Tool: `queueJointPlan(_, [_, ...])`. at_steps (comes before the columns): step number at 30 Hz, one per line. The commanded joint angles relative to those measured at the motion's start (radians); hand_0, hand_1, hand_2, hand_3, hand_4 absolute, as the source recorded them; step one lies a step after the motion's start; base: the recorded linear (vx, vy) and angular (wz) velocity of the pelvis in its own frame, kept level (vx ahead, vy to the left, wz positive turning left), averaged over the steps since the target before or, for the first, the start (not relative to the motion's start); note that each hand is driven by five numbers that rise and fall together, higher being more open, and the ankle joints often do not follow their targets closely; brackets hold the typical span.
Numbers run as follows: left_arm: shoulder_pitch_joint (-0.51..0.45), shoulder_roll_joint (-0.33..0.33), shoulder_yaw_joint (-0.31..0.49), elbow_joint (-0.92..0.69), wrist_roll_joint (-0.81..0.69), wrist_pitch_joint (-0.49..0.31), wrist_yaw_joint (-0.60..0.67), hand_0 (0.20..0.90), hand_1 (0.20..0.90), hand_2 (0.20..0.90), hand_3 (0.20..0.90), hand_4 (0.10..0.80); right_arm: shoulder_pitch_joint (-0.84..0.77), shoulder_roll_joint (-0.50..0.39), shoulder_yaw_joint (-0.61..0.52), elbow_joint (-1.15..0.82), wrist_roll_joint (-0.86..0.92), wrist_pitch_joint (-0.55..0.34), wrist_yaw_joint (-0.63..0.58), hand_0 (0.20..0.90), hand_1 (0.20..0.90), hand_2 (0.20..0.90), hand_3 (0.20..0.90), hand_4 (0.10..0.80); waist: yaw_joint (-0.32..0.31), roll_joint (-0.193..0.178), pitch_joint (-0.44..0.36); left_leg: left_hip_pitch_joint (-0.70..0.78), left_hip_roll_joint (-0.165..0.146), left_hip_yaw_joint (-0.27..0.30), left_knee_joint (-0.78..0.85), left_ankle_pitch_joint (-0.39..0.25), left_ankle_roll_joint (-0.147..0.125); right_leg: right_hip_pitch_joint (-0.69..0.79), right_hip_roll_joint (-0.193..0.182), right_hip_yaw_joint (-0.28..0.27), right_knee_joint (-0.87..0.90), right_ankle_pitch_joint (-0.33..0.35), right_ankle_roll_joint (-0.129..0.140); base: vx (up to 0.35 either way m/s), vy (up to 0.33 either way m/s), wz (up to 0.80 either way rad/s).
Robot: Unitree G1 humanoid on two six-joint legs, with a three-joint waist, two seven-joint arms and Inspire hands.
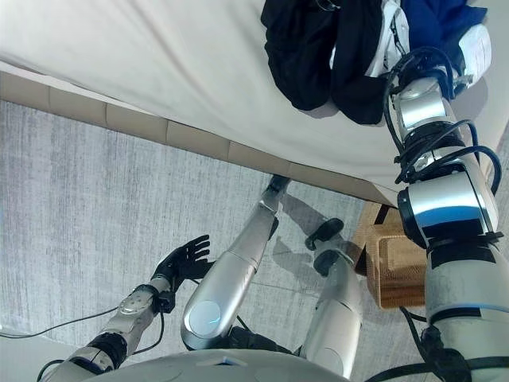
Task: Pick up the clothes from the bed and place them into the basket
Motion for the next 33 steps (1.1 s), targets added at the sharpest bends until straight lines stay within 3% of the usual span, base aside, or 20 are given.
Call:
queueJointPlan(1, [0.124,0.049,0.055,0.027,-0.010,-0.020,-0.010,0.900,0.900,0.900,0.900,0.800,-0.004,-0.160,0.045,-0.222,-0.100,-0.145,-0.073,0.300,0.300,0.300,0.200,0.100,0.010,-0.041,-0.012,0.153,0.004,0.088,-0.029,-0.130,0.086,0.132,0.063,0.012,-0.028,0.027,-0.016,0.017,-0.107,-0.38])
queueJointPlan(6, [0.130,0.079,0.101,0.043,0.032,0.005,0.003,0.900,0.900,0.900,0.900,0.800,0.112,-0.222,-0.090,-0.477,0.025,-0.288,0.034,0.300,0.300,0.300,0.200,0.100,-0.019,-0.093,-0.047,0.299,0.012,0.100,-0.104,-0.143,0.081,0.281,0.074,0.045,-0.152,0.082,0.004,0.046,-0.118,-0.17])
queueJointPlan(8, [0.120,0.077,0.119,0.058,0.072,0.032,0.017,0.900,0.900,0.900,0.900,0.800,0.179,-0.206,-0.166,-0.601,0.122,-0.294,0.144,0.300,0.300,0.300,0.200,0.100,-0.039,-0.112,-0.099,0.374,0.019,0.106,-0.167,-0.144,0.073,0.335,0.074,0.057,-0.196,0.098,0.014,0.075,-0.110,-0.26])
queueJointPlan(10, [0.110,0.075,0.124,0.068,0.096,0.042,0.021,0.900,0.900,0.900,0.900,0.800,0.217,-0.192,-0.204,-0.641,0.193,-0.297,0.221,0.300,0.300,0.300,0.200,0.100,-0.053,-0.114,-0.128,0.413,0.024,0.116,-0.214,-0.113,0.072,0.358,0.069,0.051,-0.218,0.123,0.012,-0.009,-0.040,-0.09])
queueJointPlan(15, [0.104,0.051,0.101,0.097,0.157,0.054,0.043,0.900,0.900,0.900,0.900,0.800,0.320,-0.166,-0.267,-0.671,0.295,-0.304,0.403,0.300,0.300,0.300,0.200,0.100,-0.090,-0.114,-0.204,0.543,0.033,0.129,-0.308,-0.109,0.063,0.453,0.070,0.053,-0.282,0.138,0.023,0.036,-0.030,0.02])
queueJointPlan(20, [0.094,0.037,0.094,0.114,0.193,0.080,0.050,0.900,0.900,0.900,0.900,0.800,0.390,-0.107,-0.266,-0.734,0.394,-0.300,0.612,0.300,0.300,0.300,0.200,0.100,-0.104,-0.115,-0.243,0.606,0.038,0.137,-0.365,-0.093,0.055,0.503,0.075,0.052,-0.317,0.145,0.029,0.026,-0.016,-0.04])
queueJointPlan(26, [0.060,0.039,0.071,0.141,0.232,0.113,0.048,0.900,0.900,0.900,0.900,0.800,0.386,-0.072,-0.175,-0.675,0.282,-0.260,0.671,0.300,0.300,0.300,0.200,0.100,-0.088,-0.119,-0.243,0.619,0.045,0.119,-0.386,-0.074,0.042,0.529,0.085,0.032,-0.346,0.126,0.024,-0.018,-0.022,-0.02])
queueJointPlan(27, [0.054,0.041,0.067,0.146,0.234,0.114,0.047,0.900,0.900,0.900,0.900,0.800,0.372,-0.066,-0.156,-0.649,0.257,-0.233,0.674,0.851,0.851,0.851,0.842,0.742,-0.082,-0.119,-0.240,0.617,0.047,0.116,-0.392,-0.068,0.038,0.531,0.088,0.029,-0.352,0.121,0.022,-0.090,-0.017,0.05])
queueJointPlan(28, [0.046,0.043,0.062,0.152,0.234,0.117,0.048,0.900,0.900,0.900,0.900,0.800,0.356,-0.061,-0.133,-0.614,0.236,-0.204,0.679,0.900,0.900,0.900,0.900,0.800,-0.077,-0.119,-0.236,0.614,0.049,0.112,-0.399,-0.061,0.035,0.532,0.091,0.026,-0.359,0.118,0.021,-0.114,-0.019,0.03])
queueJointPlan(33, [0.002,0.066,0.052,0.150,0.226,0.141,0.052,0.900,0.900,0.900,0.900,0.800,0.251,-0.077,-0.011,-0.444,0.195,-0.087,0.747,0.900,0.900,0.900,0.900,0.800,-0.046,-0.131,-0.201,0.583,0.057,0.111,-0.412,-0.043,0.024,0.532,0.093,-0.008,-0.395,0.124,0.019,-0.142,-0.014,0.07])
